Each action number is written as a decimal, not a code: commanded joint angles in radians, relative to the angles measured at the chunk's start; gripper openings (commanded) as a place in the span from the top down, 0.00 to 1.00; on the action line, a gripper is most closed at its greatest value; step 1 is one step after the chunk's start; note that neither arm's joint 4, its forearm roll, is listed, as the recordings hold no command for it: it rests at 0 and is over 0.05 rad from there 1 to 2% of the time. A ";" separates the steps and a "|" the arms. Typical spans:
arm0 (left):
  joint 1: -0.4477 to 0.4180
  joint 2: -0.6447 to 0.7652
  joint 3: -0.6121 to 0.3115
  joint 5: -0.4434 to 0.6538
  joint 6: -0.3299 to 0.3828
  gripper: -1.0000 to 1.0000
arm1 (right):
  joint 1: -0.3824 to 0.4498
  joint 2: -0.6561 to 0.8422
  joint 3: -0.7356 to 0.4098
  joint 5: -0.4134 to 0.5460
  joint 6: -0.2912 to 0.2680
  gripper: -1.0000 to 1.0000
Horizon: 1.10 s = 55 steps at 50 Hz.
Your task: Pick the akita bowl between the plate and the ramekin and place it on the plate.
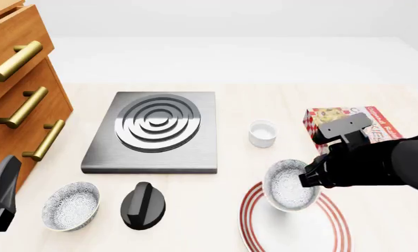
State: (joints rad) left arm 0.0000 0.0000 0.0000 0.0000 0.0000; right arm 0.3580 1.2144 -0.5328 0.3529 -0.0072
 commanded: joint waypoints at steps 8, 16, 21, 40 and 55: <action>0.000 0.000 0.000 0.000 0.000 0.00 | 0.033 0.063 0.063 -0.078 0.031 1.00; 0.000 0.000 0.000 0.000 0.000 0.00 | 0.055 0.096 0.065 -0.093 0.056 1.00; 0.000 0.000 0.000 0.000 0.000 0.00 | 0.082 0.115 0.048 -0.083 0.099 1.00; 0.000 0.000 0.000 0.000 0.000 0.00 | -0.142 -0.223 -0.363 0.338 -0.071 0.00; 0.000 0.000 0.000 0.000 0.000 0.00 | -0.167 -0.274 -0.705 0.023 0.014 0.00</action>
State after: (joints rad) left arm 0.0000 0.0000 0.0000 0.0000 0.0000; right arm 0.2222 1.0089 -1.0981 0.5137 -0.0183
